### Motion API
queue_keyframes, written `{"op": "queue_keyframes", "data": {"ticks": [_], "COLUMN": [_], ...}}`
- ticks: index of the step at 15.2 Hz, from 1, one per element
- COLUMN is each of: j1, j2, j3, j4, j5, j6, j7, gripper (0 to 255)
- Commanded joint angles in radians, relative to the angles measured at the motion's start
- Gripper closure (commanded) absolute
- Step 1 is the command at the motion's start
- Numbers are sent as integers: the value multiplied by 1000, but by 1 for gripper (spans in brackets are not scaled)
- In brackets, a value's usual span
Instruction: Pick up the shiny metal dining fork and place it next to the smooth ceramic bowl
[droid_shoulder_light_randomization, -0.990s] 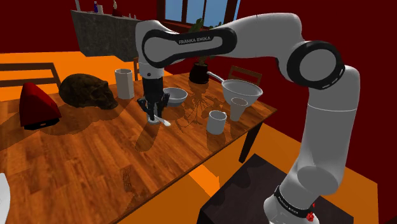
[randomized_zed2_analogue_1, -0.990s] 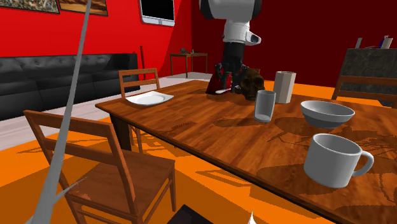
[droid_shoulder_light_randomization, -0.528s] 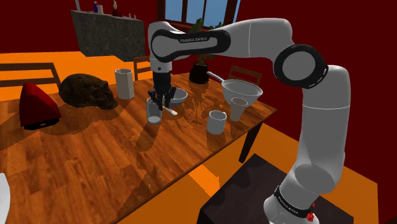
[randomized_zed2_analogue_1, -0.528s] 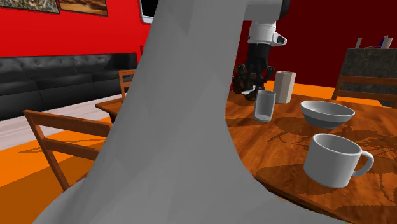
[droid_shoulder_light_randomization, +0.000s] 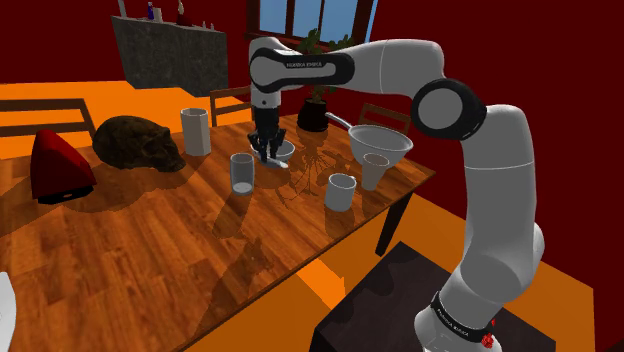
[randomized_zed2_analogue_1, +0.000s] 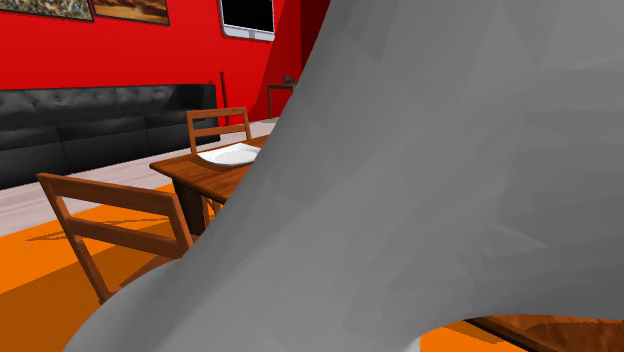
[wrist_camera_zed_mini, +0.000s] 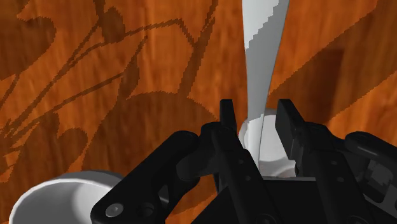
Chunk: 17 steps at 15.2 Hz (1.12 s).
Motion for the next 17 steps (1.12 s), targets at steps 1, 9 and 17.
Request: {"op": "queue_keyframes", "data": {"ticks": [1,9,17], "j1": [-3,-8,-9], "j2": [6,20,48], "j3": [-2,-6,-11], "j4": [-18,-106,-171], "j5": [-2,-7,-17], "j6": [24,124,217], "j7": [-3,-1,4], "gripper": [255,255,255]}}
